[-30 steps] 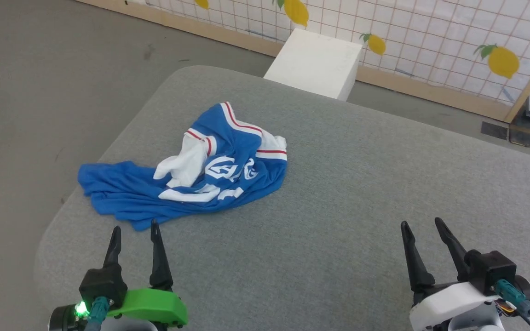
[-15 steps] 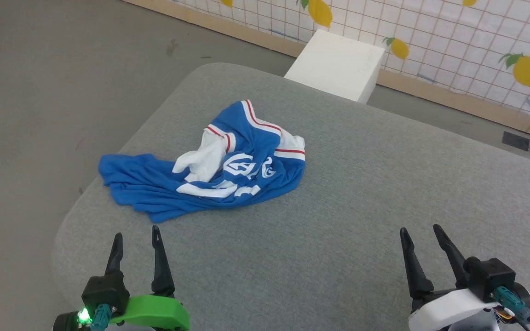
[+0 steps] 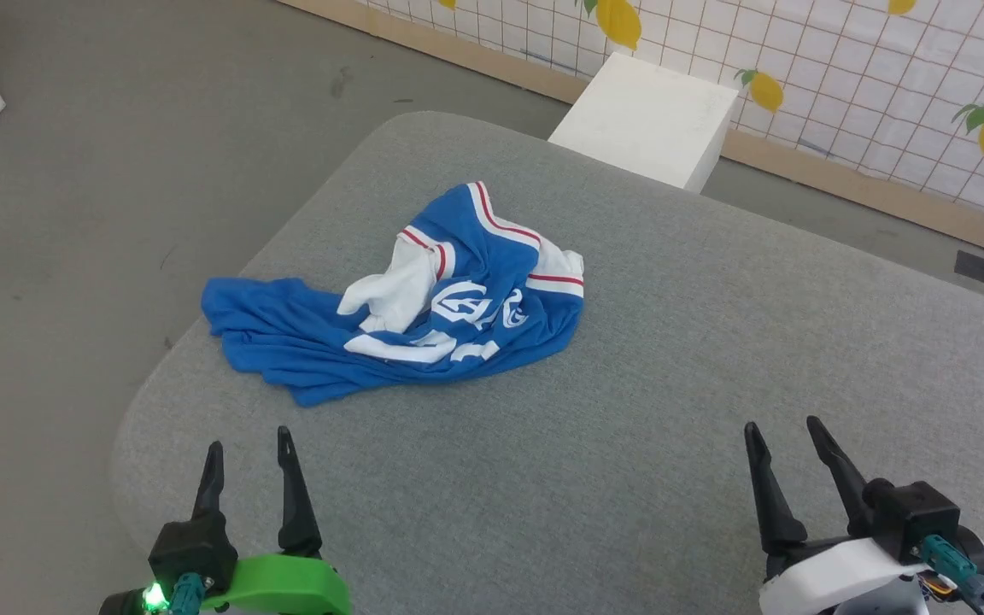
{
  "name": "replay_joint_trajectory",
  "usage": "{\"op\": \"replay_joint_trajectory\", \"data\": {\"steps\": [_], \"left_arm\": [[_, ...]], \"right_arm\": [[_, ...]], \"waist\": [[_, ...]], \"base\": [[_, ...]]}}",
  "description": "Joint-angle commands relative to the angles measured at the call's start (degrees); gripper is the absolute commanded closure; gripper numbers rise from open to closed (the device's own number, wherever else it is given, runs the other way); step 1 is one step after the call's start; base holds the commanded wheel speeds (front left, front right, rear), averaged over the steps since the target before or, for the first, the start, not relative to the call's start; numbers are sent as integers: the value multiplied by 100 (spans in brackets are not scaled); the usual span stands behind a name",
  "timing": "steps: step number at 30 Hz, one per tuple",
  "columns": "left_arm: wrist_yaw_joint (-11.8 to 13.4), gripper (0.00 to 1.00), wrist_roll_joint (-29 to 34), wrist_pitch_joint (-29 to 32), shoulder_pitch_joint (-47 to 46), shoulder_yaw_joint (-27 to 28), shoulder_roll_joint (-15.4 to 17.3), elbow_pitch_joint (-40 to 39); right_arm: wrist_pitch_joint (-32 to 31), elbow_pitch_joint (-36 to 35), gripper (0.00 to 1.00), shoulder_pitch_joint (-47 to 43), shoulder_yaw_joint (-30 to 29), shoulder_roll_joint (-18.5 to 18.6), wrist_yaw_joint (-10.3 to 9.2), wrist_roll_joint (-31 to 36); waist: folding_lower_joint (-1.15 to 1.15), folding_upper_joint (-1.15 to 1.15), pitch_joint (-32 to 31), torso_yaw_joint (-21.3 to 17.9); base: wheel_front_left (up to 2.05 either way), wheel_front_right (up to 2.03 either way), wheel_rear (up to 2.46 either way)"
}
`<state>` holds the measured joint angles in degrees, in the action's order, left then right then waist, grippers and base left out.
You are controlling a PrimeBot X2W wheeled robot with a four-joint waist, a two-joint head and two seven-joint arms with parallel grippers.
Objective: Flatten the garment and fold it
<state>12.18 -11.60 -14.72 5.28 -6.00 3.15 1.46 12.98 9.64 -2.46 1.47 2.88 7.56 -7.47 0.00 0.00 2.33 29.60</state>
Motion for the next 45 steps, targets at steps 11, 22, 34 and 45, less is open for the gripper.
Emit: {"op": "replay_joint_trajectory", "data": {"steps": [11, 22, 34, 45], "left_arm": [[-585, 0, -109, 40, -822, 48, 227, 546], [-1634, 0, -1159, 2078, -3436, 138, 763, 1813], [-1498, 0, -1831, 4764, -4158, -58, 750, 3167], [-1530, 100, -1701, 4080, -3958, -237, 582, 3485]], "right_arm": [[-124, -276, 0, 60, -89, -1, -8, 200], [-559, -962, 0, 330, -425, -1, -8, 645], [-671, -1351, 0, 380, -688, -1, -8, 778], [-696, -1322, 0, 449, -658, -1, -8, 794]], "waist": [[0, 0, 213, -105], [0, 0, 1232, -777], [0, 0, 1961, -1241], [0, 0, 1859, -1054]], "base": [[0, 0, 0], [0, 0, 0], [0, 0, 0], [0, 0, 0]]}}
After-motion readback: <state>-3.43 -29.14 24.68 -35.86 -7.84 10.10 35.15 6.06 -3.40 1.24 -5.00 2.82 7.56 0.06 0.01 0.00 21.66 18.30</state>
